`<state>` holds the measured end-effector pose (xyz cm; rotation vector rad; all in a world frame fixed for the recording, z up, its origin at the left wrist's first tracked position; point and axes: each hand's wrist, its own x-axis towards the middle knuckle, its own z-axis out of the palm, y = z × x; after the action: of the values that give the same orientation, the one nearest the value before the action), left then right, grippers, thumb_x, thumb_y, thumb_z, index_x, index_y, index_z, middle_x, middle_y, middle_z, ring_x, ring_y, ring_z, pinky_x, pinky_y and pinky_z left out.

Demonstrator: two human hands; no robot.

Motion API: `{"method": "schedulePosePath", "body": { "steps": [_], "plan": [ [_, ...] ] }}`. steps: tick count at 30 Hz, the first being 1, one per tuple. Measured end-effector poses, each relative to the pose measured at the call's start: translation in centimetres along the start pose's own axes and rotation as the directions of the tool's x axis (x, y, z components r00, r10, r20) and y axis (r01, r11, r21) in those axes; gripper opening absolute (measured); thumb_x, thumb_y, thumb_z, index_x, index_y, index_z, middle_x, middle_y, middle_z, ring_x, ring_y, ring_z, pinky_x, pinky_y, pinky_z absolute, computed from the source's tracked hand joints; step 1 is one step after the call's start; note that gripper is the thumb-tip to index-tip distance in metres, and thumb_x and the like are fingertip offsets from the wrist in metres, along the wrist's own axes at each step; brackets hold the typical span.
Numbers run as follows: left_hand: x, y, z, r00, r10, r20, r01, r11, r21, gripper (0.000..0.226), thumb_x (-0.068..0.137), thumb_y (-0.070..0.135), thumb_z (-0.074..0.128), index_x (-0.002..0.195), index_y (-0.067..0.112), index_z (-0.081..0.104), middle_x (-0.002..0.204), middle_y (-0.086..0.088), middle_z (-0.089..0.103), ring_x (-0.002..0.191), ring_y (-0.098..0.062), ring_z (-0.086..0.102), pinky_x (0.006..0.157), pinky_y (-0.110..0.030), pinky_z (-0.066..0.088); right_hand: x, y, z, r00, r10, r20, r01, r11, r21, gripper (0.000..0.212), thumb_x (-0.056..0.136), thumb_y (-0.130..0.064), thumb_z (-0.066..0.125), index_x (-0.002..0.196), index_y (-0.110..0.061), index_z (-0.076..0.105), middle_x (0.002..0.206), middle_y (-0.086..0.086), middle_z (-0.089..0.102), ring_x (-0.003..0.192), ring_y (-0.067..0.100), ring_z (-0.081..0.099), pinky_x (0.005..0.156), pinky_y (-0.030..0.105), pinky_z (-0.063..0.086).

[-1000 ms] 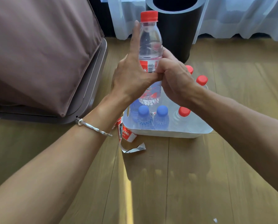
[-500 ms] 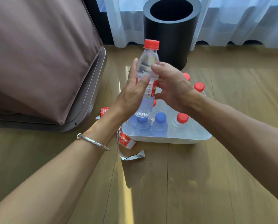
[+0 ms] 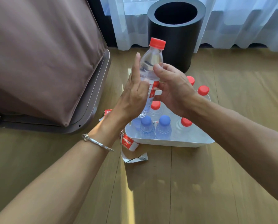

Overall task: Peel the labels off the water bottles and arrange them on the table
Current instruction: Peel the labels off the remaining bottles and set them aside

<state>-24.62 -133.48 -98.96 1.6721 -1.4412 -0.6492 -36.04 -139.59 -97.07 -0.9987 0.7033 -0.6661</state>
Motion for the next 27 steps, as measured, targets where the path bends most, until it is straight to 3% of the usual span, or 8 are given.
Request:
{"method": "schedulePosePath", "body": {
  "steps": [3, 6, 10, 12, 15, 19, 23, 27],
  "plan": [
    [0.0, 0.0, -0.1, 1.000, 0.015, -0.008, -0.015, 0.999, 0.033, 0.073, 0.090, 0.014, 0.027, 0.157, 0.016, -0.003, 0.156, -0.013, 0.031, 0.133, -0.027, 0.043, 0.112, -0.048, 0.034, 0.0, -0.1, 0.0, 1.000, 0.011, -0.014, -0.011, 1.000, 0.015, 0.038, 0.102, -0.028, 0.049, 0.132, -0.005, 0.051, 0.125, 0.018, 0.064, 0.103, 0.028, 0.066, 0.078, 0.046, 0.060],
    [0.1, 0.3, -0.1, 0.999, 0.026, -0.026, -0.027, 1.000, -0.013, 0.067, 0.094, 0.015, 0.027, 0.156, 0.019, 0.003, 0.156, -0.009, 0.033, 0.132, -0.024, 0.045, 0.112, -0.048, 0.035, 0.1, -0.2, 0.0, 1.000, -0.001, -0.015, 0.001, 1.000, 0.000, 0.038, 0.102, -0.028, 0.048, 0.133, -0.006, 0.050, 0.127, 0.018, 0.063, 0.113, 0.032, 0.065, 0.081, 0.047, 0.059],
    [0.3, 0.8, 0.0, 0.997, 0.050, -0.051, -0.052, 0.998, -0.035, 0.062, 0.092, 0.015, 0.028, 0.146, 0.042, 0.014, 0.155, -0.005, 0.036, 0.120, -0.030, 0.054, 0.102, -0.053, 0.043, 0.1, -0.3, 0.0, 1.000, -0.013, -0.020, 0.013, 1.000, -0.018, 0.036, 0.103, -0.028, 0.046, 0.132, -0.007, 0.050, 0.125, 0.018, 0.064, 0.109, 0.031, 0.066, 0.081, 0.047, 0.059],
    [0.3, 1.0, 0.3, 0.995, 0.006, -0.100, -0.010, 0.999, -0.048, 0.068, 0.089, 0.016, 0.031, 0.153, 0.032, 0.016, 0.145, 0.001, 0.046, 0.116, -0.024, 0.056, 0.101, -0.043, 0.046, 0.0, -0.3, 0.1, 0.999, -0.028, -0.019, 0.027, 0.999, -0.028, 0.036, 0.103, -0.027, 0.047, 0.132, -0.006, 0.050, 0.117, 0.016, 0.065, 0.096, 0.024, 0.068, 0.072, 0.042, 0.058],
    [0.1, 1.5, 0.4, 0.985, 0.010, -0.172, -0.019, 0.999, -0.050, 0.072, 0.085, 0.010, 0.034, 0.155, 0.020, 0.017, 0.145, 0.003, 0.043, 0.115, -0.004, 0.052, 0.094, -0.014, 0.043, -0.1, -0.4, 0.4, 0.997, -0.079, -0.011, 0.078, 0.995, -0.059, 0.040, 0.099, -0.029, 0.054, 0.130, -0.005, 0.049, 0.113, 0.014, 0.064, 0.088, 0.019, 0.067, 0.065, 0.037, 0.055],
    [0.3, 1.4, -0.3, 0.990, 0.013, -0.143, -0.026, 0.996, -0.088, 0.072, 0.088, 0.012, 0.035, 0.156, 0.024, 0.015, 0.117, 0.022, 0.055, 0.103, -0.014, 0.060, 0.094, -0.033, 0.048, 0.0, -0.7, 0.4, 0.996, -0.092, -0.016, 0.091, 0.994, -0.068, 0.039, 0.101, -0.028, 0.053, 0.132, -0.004, 0.048, 0.119, 0.017, 0.063, 0.098, 0.024, 0.066, 0.074, 0.044, 0.057],
    [0.2, 1.2, -0.5, 0.995, 0.002, -0.103, -0.012, 0.995, -0.098, 0.073, 0.089, 0.024, 0.039, 0.157, 0.023, 0.014, 0.143, 0.010, 0.045, 0.125, -0.003, 0.050, 0.111, -0.034, 0.040, -0.1, -0.7, 0.4, 0.997, -0.074, -0.028, 0.071, 0.993, -0.091, 0.034, 0.102, -0.027, 0.050, 0.128, -0.005, 0.050, 0.116, 0.016, 0.064, 0.095, 0.024, 0.067, 0.072, 0.043, 0.059],
    [0.2, 0.9, -0.4, 0.996, 0.001, -0.084, -0.006, 0.998, -0.060, 0.071, 0.090, 0.027, 0.041, 0.156, 0.030, 0.015, 0.114, 0.037, 0.049, 0.113, -0.007, 0.058, 0.105, -0.044, 0.046, -0.3, -0.6, 0.2, 0.998, -0.066, -0.023, 0.064, 0.994, -0.094, 0.027, 0.102, -0.027, 0.050, 0.121, -0.008, 0.053, 0.106, 0.010, 0.066, 0.086, 0.018, 0.068, 0.066, 0.040, 0.058]
  ]
}}
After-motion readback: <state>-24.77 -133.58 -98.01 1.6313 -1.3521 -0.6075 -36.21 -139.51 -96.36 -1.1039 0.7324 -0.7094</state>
